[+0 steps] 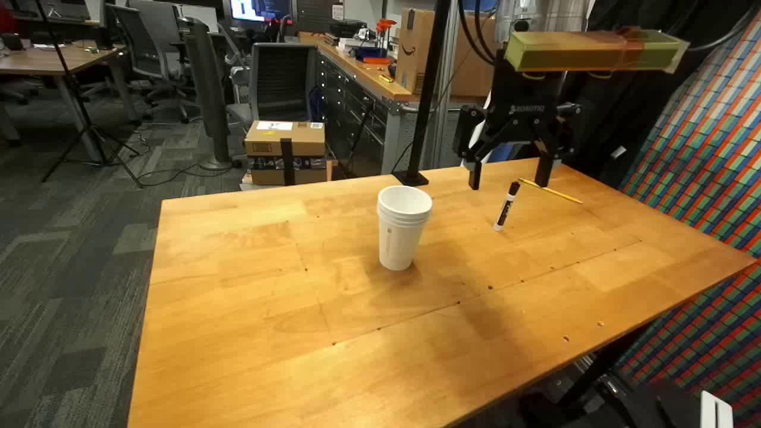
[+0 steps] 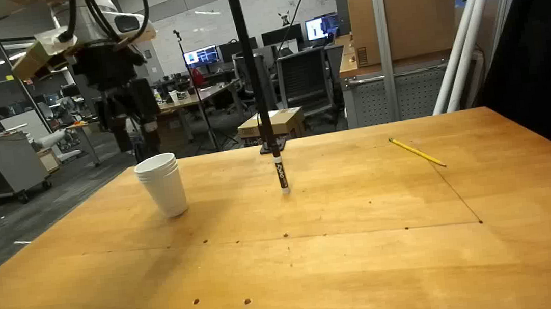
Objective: Put the marker in the cup
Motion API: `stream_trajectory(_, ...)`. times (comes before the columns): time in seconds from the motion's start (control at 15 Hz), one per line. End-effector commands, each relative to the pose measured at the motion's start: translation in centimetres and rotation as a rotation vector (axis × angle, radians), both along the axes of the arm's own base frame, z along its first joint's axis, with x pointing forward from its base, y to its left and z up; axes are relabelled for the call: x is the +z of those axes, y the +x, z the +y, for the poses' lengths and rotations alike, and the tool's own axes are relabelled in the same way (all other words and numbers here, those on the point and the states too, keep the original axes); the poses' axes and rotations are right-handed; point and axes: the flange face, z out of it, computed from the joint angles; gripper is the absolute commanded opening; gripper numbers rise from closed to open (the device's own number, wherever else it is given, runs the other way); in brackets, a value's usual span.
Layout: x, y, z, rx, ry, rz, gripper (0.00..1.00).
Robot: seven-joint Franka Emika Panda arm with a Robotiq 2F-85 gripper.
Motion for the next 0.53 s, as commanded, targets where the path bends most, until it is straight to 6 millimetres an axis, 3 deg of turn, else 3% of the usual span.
stream_trajectory(0.0,0.21,0.09,0.02,0.000,0.001,-0.004,1.00)
stream_trajectory(0.47,0.64,0.25,0.09,0.001,0.003,-0.013,1.00)
